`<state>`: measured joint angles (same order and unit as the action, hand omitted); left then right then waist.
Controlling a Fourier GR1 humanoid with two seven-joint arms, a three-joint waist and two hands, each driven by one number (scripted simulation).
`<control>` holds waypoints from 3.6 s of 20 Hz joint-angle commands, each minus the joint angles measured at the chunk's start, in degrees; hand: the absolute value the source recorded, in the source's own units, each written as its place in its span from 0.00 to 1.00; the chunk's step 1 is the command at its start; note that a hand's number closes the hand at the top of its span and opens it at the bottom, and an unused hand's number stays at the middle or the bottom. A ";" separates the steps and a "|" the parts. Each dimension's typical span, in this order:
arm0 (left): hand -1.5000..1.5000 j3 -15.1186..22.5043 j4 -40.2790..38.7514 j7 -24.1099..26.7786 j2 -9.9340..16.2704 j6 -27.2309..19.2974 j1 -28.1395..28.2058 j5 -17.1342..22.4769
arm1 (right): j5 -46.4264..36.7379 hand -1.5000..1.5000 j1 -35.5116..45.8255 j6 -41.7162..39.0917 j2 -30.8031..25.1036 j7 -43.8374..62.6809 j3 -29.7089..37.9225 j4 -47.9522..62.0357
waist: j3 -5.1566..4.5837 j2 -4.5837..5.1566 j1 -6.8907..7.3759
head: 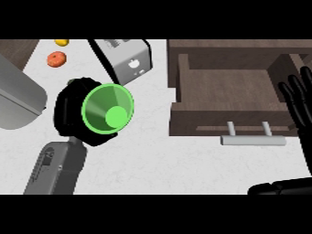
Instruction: Pick up the cup, place it into the drawer and close the drawer
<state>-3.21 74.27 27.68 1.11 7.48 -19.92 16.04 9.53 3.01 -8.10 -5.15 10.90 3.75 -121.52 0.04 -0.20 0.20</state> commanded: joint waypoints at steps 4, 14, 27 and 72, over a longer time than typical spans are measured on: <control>1.00 8.91 9.29 -10.13 -1.09 -11.50 -5.82 -0.83 | 0.31 0.00 3.33 1.35 -0.28 1.97 0.89 0.22 | -0.03 0.11 -0.31; 1.00 6.28 -1.06 -18.87 -1.09 -19.51 -27.11 -4.68 | -1.11 0.00 3.64 0.35 0.35 -2.19 0.61 5.05 | -0.02 0.34 -0.81; 1.00 9.20 -18.03 -17.10 -1.11 -23.71 -37.71 -1.80 | -1.21 0.00 -1.79 -0.97 0.68 -2.96 -0.37 0.56 | -0.03 0.29 -1.34; 0.00 34.20 -48.08 -1.31 -1.11 -33.55 -55.42 26.95 | 7.17 0.00 5.26 -4.48 -0.21 -1.94 0.81 5.15 | 0.01 1.52 -6.08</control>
<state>32.65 25.48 22.76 0.01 -26.39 -74.93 40.01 14.65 8.57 -11.93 -5.29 7.69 4.70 -115.17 0.07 1.30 -5.92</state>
